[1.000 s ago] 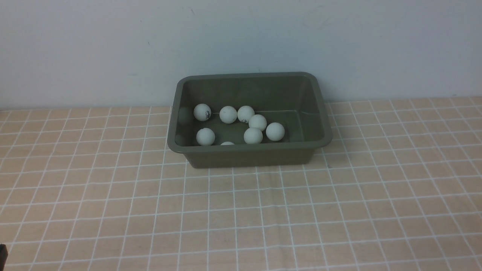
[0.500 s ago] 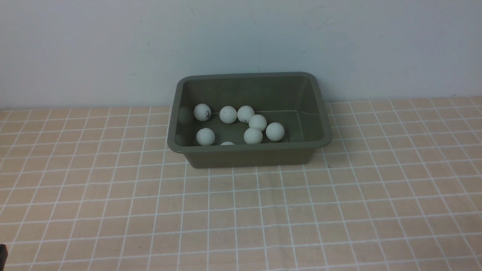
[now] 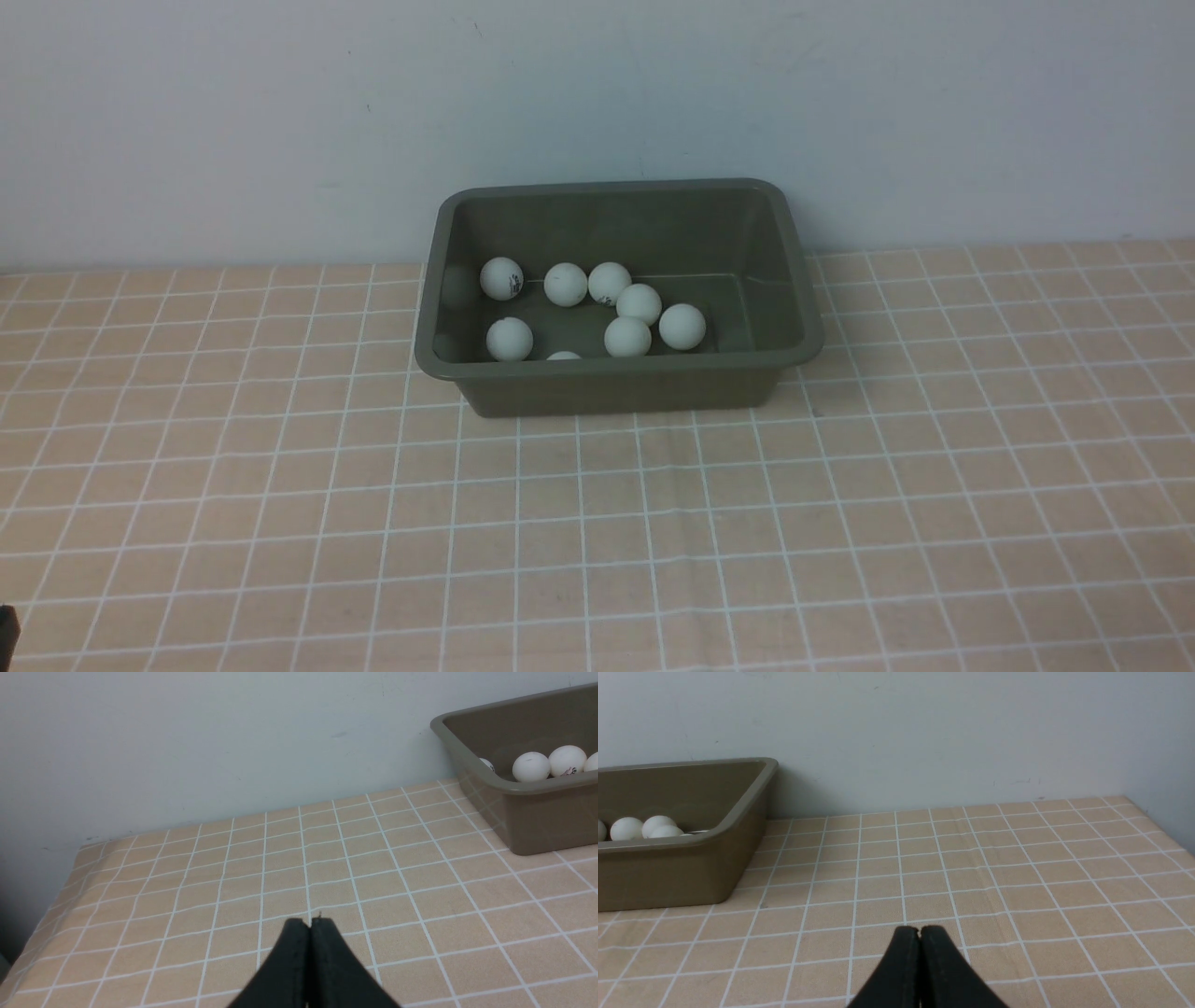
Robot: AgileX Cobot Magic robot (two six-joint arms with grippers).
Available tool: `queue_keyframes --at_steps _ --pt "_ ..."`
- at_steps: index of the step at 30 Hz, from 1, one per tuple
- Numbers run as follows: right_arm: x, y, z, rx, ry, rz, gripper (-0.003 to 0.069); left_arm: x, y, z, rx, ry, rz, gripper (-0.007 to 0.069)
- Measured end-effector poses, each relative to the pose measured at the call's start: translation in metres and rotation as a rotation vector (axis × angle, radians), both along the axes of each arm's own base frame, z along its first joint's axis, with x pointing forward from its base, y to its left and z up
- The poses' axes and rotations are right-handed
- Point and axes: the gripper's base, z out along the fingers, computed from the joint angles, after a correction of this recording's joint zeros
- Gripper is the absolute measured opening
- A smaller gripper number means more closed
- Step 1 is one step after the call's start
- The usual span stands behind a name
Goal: Put the table tennis balls into the box on the light coffee tablecloth.
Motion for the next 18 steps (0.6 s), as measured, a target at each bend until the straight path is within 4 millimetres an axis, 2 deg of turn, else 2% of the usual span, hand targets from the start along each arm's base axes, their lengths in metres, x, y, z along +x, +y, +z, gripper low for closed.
queue_keyframes --at_steps 18 --pt "0.0000 0.0000 -0.0001 0.001 0.001 0.000 -0.0018 0.0000 0.0000 0.0000 0.000 0.000 0.000 -0.0069"
